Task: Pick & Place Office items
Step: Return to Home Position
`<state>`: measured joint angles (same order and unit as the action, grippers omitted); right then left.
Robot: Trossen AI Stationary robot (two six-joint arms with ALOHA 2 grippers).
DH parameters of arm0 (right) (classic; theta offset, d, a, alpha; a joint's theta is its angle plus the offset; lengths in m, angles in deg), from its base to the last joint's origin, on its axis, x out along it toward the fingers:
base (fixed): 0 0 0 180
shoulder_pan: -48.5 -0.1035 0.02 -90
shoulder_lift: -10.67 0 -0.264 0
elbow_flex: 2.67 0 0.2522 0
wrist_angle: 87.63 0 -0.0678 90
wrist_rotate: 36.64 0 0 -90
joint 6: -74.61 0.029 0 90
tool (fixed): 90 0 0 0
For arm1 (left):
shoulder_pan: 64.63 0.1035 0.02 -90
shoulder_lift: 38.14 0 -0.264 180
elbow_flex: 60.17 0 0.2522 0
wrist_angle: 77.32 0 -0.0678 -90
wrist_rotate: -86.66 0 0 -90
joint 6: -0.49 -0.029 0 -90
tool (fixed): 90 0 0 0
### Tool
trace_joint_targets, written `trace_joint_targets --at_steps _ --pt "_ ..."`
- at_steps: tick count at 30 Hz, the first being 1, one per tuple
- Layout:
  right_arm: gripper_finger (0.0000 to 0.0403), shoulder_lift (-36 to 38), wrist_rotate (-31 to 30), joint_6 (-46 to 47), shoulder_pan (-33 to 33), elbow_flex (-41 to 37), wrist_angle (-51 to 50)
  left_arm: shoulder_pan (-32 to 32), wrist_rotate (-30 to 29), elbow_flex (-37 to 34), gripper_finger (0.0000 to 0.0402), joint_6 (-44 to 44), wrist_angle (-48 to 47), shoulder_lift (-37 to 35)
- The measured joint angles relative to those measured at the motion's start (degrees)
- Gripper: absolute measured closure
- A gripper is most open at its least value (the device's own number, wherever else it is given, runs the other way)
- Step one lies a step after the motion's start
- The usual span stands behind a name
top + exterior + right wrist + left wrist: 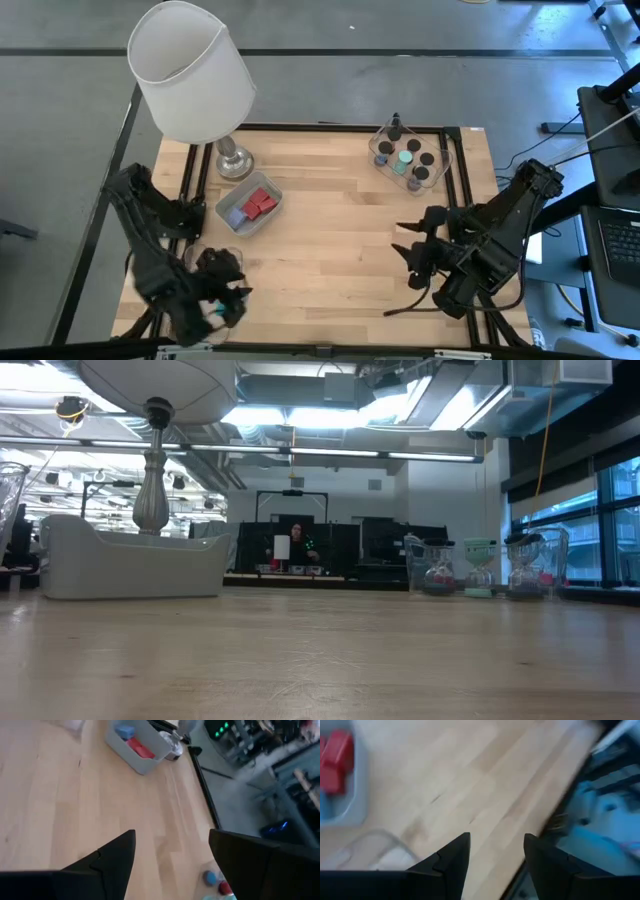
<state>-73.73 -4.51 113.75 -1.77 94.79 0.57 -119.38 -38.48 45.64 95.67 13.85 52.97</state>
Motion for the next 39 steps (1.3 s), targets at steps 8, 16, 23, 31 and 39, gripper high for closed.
trace_joint_targets --at_steps 8,16,23,31,39 --pt "0.0147 0.0 18.8 -10.4 -0.1 0.0 0.5 -6.9 -13.7 -3.8 0.0219 -2.0 0.3 -10.2" --pt "0.0147 1.8 26.0 -3.4 -0.1 0.0 0.4 -12.9 -23.8 -21.8 0.0219 7.6 3.3 -21.9" --pt "0.0147 14.8 26.0 -3.1 0.0 -4.5 4.9 -14.2 -25.8 -44.2 0.0218 5.0 26.9 -33.3" --pt "0.0147 34.4 38.0 -16.6 0.7 -25.0 31.9 -13.2 -22.0 -64.5 0.0219 -35.6 79.8 -42.2" --pt "0.0147 55.8 49.2 -23.2 6.1 -44.8 46.7 -2.5 1.1 -82.2 0.0219 -69.5 126.1 -44.5"
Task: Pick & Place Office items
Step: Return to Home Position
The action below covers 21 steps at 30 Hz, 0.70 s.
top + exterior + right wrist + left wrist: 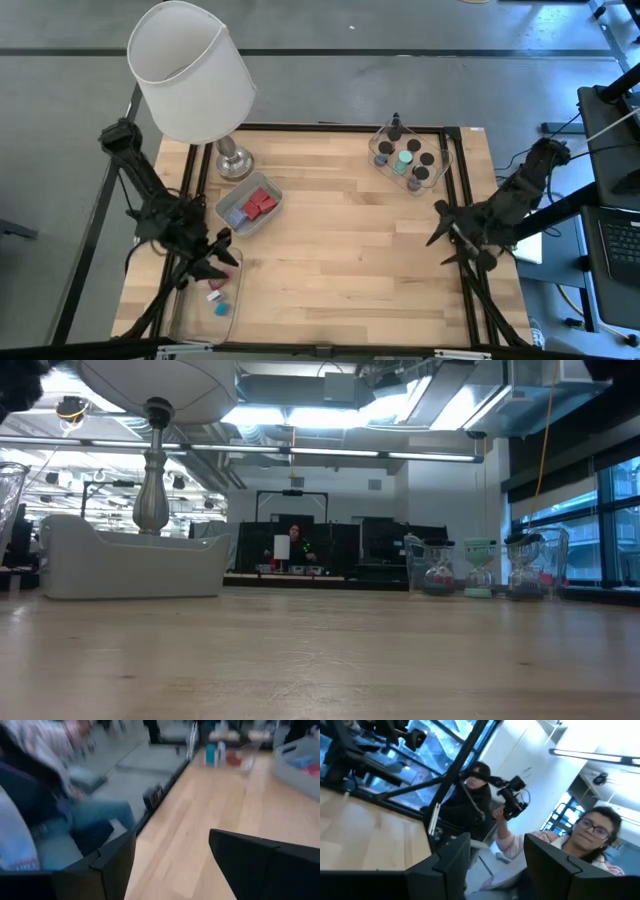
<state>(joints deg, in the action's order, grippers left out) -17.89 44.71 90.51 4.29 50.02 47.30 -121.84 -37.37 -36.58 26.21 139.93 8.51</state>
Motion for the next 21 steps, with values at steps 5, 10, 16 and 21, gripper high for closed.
trace_joint_targets --at_steps 5,10,16,21 --pt "0.0147 12.7 2.7 -2.1 2.3 -6.1 2.5 9.2 9.4 -8.1 0.0219 -1.0 8.7 -0.1" --pt "0.0147 21.7 3.6 -4.0 3.7 -8.8 1.6 17.6 21.5 -9.3 0.0219 -9.6 11.5 -0.8" --pt "0.0147 28.3 3.5 -4.7 4.3 -9.6 0.3 27.6 27.8 -9.3 0.0219 -13.5 9.9 -2.9" --pt "0.0147 28.6 1.8 -4.8 4.3 -11.7 3.7 36.8 27.3 -9.3 0.0219 -12.5 4.8 -3.4"
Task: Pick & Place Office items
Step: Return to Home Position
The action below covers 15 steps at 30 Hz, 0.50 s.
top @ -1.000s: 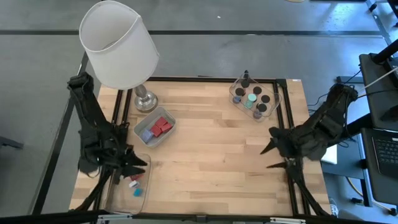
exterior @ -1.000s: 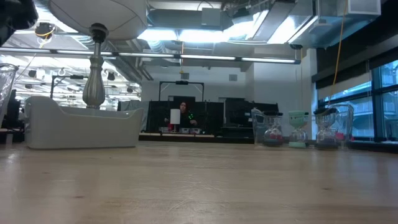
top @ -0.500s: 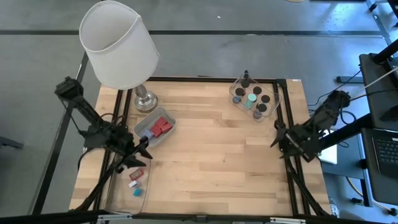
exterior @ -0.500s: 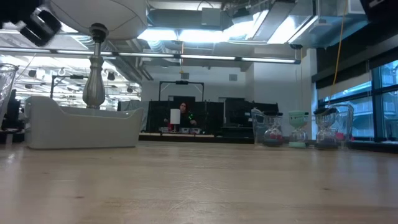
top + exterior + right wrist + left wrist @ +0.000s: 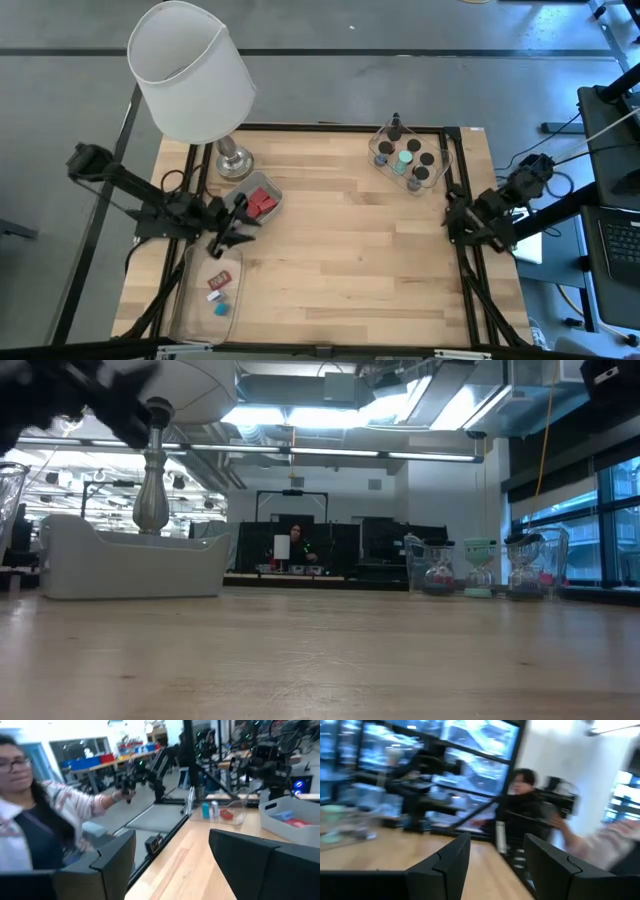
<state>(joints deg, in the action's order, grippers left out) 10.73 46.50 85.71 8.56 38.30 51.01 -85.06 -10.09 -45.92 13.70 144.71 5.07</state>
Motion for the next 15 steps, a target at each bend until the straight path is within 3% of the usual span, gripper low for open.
trace_joint_targets --at_steps 4,9,15 --pt "0.0147 0.0 -1.5 -1.3 0.0 -7.0 9.1 6.8 1.0 0.0 0.0219 3.9 -0.7 0.0" --pt "0.0147 0.0 -1.7 -1.3 0.0 -11.3 13.0 12.9 8.7 0.0 0.0219 4.0 -0.4 -0.5" --pt "0.0147 0.0 -4.7 -1.3 0.0 -16.7 18.7 16.5 9.4 0.0 0.0220 0.9 -1.1 -0.6"
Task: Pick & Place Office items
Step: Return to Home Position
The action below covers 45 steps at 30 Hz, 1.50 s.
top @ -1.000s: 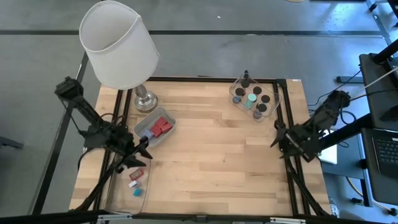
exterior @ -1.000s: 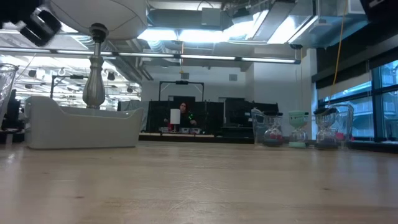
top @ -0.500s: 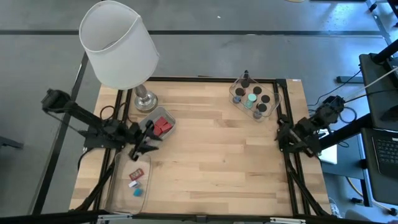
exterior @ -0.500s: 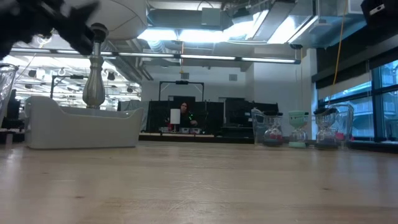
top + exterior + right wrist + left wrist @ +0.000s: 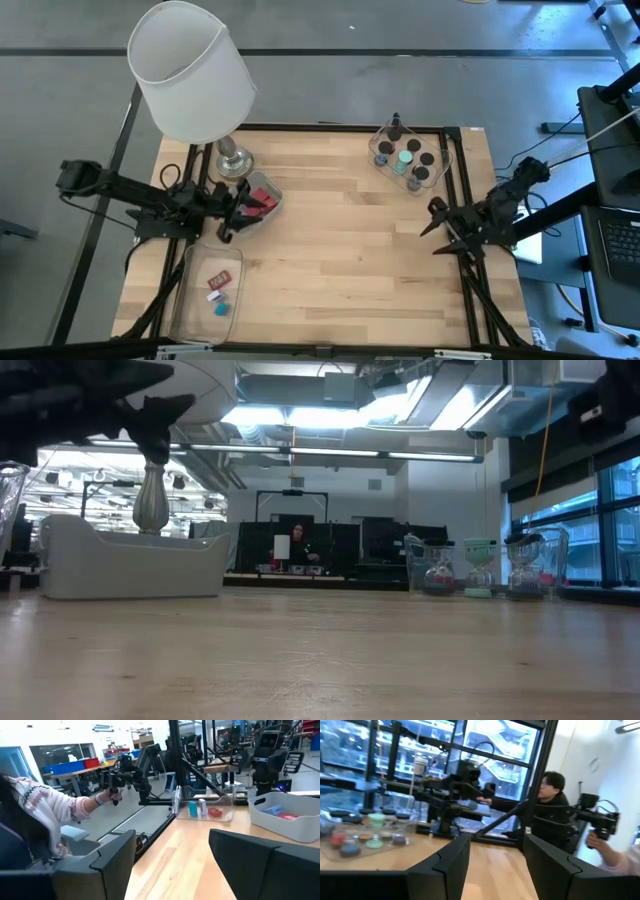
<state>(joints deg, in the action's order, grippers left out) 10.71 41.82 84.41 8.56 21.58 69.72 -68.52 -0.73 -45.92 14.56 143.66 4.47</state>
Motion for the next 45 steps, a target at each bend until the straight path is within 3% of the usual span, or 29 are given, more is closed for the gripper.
trace_joint_targets --at_steps 10,19,23,29,34,39,45 --pt "0.0147 0.0 -0.5 0.0 0.0 -9.3 10.0 3.0 -1.9 0.0 0.0219 -6.4 0.0 0.0" --pt "0.0147 -1.4 -1.5 -7.9 0.1 -9.6 11.4 3.2 -3.1 0.0 0.0219 -5.9 -1.0 0.0" --pt "0.0147 -2.5 -7.1 -7.5 0.8 -9.6 12.1 3.2 -3.1 0.0 0.0217 -5.9 -1.0 0.0" --pt "0.0147 -4.0 -26.6 -3.0 2.5 -9.6 12.8 3.3 -3.3 0.0 0.0219 -6.9 -1.0 0.0" --pt "0.0147 -5.5 -38.6 0.3 2.9 -9.6 12.2 3.3 -11.1 0.0 0.0217 -11.1 -1.0 0.0" --pt "0.0147 -6.3 -40.3 -0.2 2.9 -9.6 11.9 3.3 -20.4 0.0 0.0219 -6.7 -1.0 0.0" --pt "0.0147 -6.3 -40.0 0.2 2.9 -9.6 11.9 3.3 -22.5 0.0 0.0217 -5.8 -1.0 0.0"
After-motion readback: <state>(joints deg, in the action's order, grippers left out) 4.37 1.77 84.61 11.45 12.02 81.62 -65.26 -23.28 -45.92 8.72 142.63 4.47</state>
